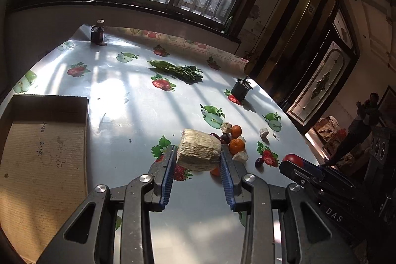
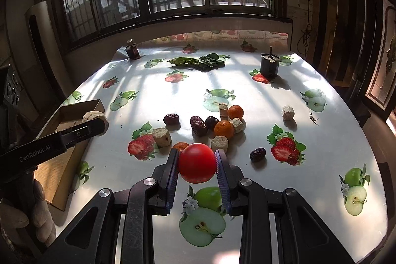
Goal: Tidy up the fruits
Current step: 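Carry the cake and tomato into the box and open the left tool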
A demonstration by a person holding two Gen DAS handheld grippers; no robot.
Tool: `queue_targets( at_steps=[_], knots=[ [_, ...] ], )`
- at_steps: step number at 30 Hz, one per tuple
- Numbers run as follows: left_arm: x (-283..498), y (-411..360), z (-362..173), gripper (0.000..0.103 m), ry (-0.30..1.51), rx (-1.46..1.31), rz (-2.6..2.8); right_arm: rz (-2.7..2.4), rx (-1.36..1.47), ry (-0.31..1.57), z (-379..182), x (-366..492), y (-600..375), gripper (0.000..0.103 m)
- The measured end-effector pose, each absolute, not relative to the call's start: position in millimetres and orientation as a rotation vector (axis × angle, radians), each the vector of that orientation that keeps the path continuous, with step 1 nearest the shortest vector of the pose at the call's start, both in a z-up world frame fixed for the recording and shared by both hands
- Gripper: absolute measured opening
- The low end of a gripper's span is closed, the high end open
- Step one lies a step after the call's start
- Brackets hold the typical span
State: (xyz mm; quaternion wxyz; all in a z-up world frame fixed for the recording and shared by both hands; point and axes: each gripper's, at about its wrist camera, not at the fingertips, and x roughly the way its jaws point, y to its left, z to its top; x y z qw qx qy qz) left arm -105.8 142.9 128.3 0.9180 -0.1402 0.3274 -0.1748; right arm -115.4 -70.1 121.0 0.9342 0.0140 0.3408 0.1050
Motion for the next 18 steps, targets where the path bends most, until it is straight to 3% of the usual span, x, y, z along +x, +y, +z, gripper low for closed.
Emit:
queue_targets(
  at_steps=[9, 13, 18],
  knots=[
    [-78.8, 241.0, 186.4, 0.034, 0.672, -0.175, -0.166, 0.532, 0.030, 0.614, 197.0, -100.5, 24.7, 0.032],
    [-39.8, 292.9, 156.0, 0.034, 0.784, -0.261, -0.110, 0.667, 0.048, 0.680, 192.9, -70.4, 81.4, 0.032],
    [-3.7, 327.4, 94.8, 0.034, 0.930, -0.328, -0.030, 0.723, 0.034, 0.807, 143.6, -28.6, 142.1, 0.032]
  ],
)
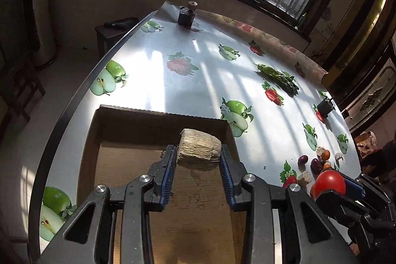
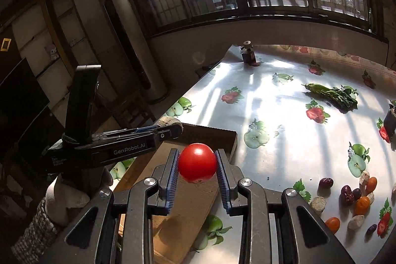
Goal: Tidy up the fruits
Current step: 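Carry the cake and tomato into the box and open the left tool, then open the right tool to drop the tomato into the box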
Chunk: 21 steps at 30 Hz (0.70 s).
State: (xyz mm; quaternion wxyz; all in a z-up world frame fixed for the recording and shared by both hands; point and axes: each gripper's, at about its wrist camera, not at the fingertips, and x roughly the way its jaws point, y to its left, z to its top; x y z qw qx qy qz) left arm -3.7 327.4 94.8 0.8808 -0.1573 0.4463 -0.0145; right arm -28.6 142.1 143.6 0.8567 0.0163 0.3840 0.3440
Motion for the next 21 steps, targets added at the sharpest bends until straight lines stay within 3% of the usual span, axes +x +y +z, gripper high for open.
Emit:
queue_targets(
  at_steps=[10, 14, 16, 18, 21],
  knots=[
    [21.6, 350.9, 35.1, 0.034, 1.026, -0.415, 0.027, 0.649, -0.109, 0.957, 50.9, 27.4, 208.5, 0.032],
    [20.6, 357.5, 30.9, 0.040, 1.007, -0.459, 0.011, 0.617, -0.116, 0.955, 39.2, 35.9, 213.6, 0.032],
    [18.2, 360.8, 33.0, 0.044, 0.979, -0.469, 0.007, 0.605, -0.117, 0.950, 37.1, 38.0, 212.0, 0.038],
    [15.4, 362.0, 35.7, 0.047, 0.950, -0.468, -0.005, 0.613, -0.099, 0.936, 39.2, 37.4, 209.7, 0.056],
    [10.8, 360.3, 39.8, 0.047, 0.908, -0.432, -0.022, 0.610, -0.070, 0.916, 48.0, 33.5, 202.7, 0.058]
  ],
)
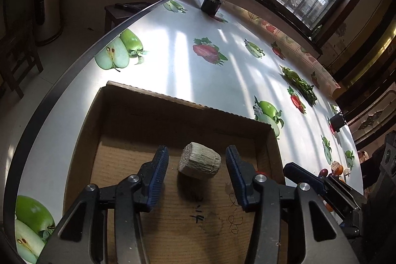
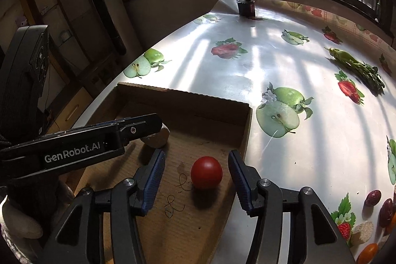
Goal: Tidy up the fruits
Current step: 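Open the right tool to drop the tomato into the box, then grasp a beige cake block with the left tool while the right tool grasps a round beige cake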
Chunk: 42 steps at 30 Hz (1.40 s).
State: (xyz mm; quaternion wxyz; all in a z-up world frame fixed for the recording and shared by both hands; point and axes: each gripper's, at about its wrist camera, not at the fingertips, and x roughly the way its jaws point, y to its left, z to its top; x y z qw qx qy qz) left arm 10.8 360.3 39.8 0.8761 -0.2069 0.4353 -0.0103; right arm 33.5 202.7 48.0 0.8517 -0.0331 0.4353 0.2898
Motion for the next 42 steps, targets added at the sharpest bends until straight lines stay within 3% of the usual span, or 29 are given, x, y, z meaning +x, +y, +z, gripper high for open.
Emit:
queue_targets(
  at_steps=[5, 14, 21, 22, 29, 36, 37, 39, 42],
  knots=[
    [2.2, 356.6, 46.9, 0.047, 0.855, -0.381, -0.072, 0.558, -0.085, 0.818, 72.2, 9.7, 180.7, 0.058],
    [-8.1, 329.5, 63.3, 0.049, 0.836, -0.262, -0.133, 0.506, -0.152, 0.834, 57.5, -40.2, 158.8, 0.058],
    [-46.6, 286.2, 104.3, 0.091, 0.796, -0.168, 0.039, 0.466, -0.073, 0.798, 71.5, -58.1, 112.8, 0.061],
    [-52.6, 278.2, 108.4, 0.092, 0.784, -0.164, 0.038, 0.453, -0.066, 0.794, 72.1, -59.6, 104.7, 0.062],
    [-82.0, 219.0, 112.3, 0.092, 0.804, -0.175, -0.072, 0.317, 0.020, 0.790, 67.5, -72.8, 20.9, 0.063],
    [-83.9, 170.5, 77.6, 0.091, 0.907, -0.255, -0.209, 0.099, 0.127, 0.812, 54.9, -84.0, -93.8, 0.064],
    [-81.9, 162.5, 72.6, 0.088, 0.923, -0.244, -0.208, 0.073, 0.144, 0.817, 53.3, -84.8, -108.2, 0.064],
    [-78.3, 150.5, 66.2, 0.072, 0.947, -0.241, -0.225, 0.041, 0.181, 0.822, 50.9, -86.3, -131.9, 0.064],
    [-71.8, 134.4, 59.6, 0.057, 0.966, -0.237, -0.255, 0.015, 0.213, 0.825, 49.2, -85.0, -154.0, 0.064]
  ],
)
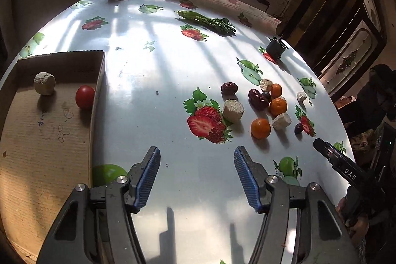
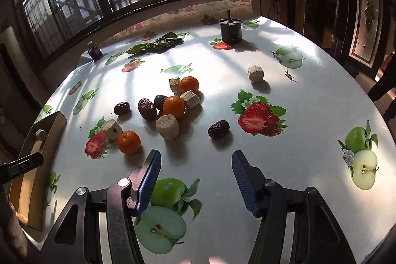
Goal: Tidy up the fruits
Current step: 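Grasp a beige cake block with the left tool while the right tool grasps a round beige cake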
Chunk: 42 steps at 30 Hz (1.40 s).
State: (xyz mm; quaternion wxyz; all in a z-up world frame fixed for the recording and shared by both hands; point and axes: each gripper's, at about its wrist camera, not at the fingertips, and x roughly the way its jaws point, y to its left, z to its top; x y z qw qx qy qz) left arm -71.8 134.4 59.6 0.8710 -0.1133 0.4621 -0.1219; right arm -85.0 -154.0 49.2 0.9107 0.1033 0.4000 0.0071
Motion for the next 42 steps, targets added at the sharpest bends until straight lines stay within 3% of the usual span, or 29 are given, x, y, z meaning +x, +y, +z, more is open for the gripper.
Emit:
queue_targets(
  at_steps=[12, 17, 31, 42],
  knots=[
    [-18.0, 86.1, 42.4, 0.055, 0.961, -0.187, -0.266, 0.105, 0.235, 0.898, 41.4, -31.7, -136.0, 0.063],
    [12.6, 77.5, 27.0, 0.041, 0.987, -0.239, -0.270, 0.092, 0.205, 0.844, 36.8, -16.2, -128.2, 0.062],
    [12.6, 76.1, 20.0, 0.041, 0.923, -0.202, -0.354, 0.170, 0.212, 0.883, 15.3, -3.6, -117.4, 0.062],
    [8.9, 70.0, 18.7, 0.041, 0.930, -0.179, -0.389, 0.134, 0.126, 0.880, 12.4, -4.0, -107.9, 0.033]
  ],
)
